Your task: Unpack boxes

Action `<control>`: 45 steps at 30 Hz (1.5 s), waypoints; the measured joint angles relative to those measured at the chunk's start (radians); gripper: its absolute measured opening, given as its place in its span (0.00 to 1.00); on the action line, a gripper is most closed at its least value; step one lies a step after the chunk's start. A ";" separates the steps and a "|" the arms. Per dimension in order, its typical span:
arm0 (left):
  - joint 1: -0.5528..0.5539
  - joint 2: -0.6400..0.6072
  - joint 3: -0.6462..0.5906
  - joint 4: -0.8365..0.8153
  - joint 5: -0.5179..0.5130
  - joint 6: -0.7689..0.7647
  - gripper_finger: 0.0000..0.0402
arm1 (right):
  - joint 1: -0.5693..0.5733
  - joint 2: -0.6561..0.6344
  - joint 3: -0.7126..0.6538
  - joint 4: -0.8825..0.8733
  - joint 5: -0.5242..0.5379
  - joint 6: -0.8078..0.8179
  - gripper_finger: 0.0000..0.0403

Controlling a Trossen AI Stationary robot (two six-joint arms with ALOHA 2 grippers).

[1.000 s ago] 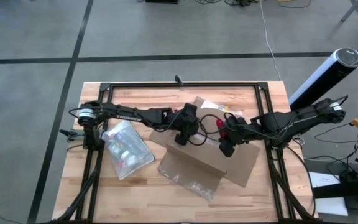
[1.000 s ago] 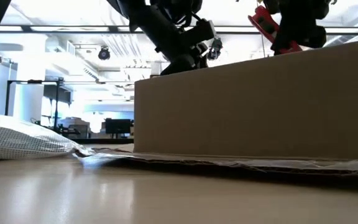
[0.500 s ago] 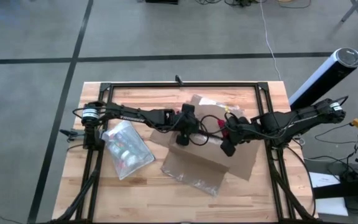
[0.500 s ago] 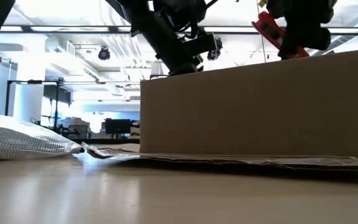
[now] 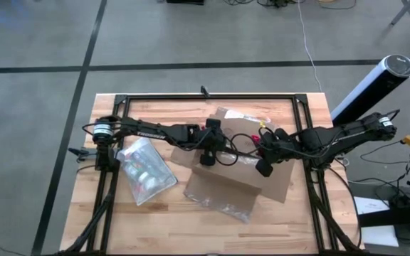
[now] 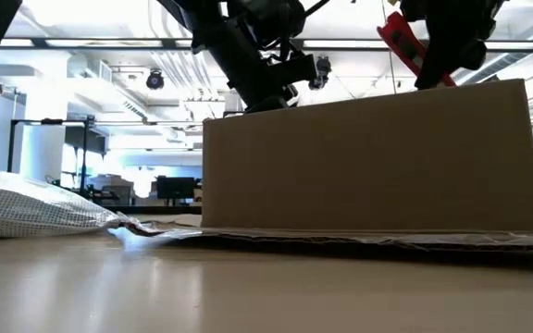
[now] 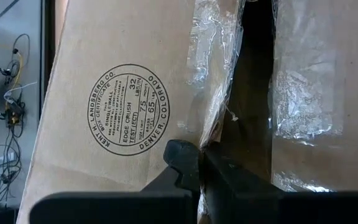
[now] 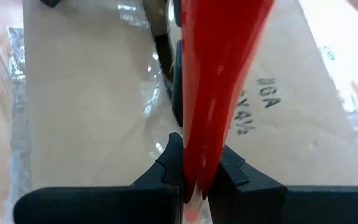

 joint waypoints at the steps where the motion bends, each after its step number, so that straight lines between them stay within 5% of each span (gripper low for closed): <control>1: 0.000 -0.003 -0.001 -0.004 0.006 0.002 0.00 | 0.000 0.000 0.000 0.006 0.003 -0.008 0.04; 21: -0.001 -0.058 -0.005 -0.065 0.027 0.031 0.00 | -0.013 0.045 -0.103 0.138 0.056 -0.059 0.04; 45: 0.000 -0.060 -0.004 -0.106 0.049 0.018 0.00 | -0.011 0.023 -0.092 0.188 -0.011 -0.020 0.04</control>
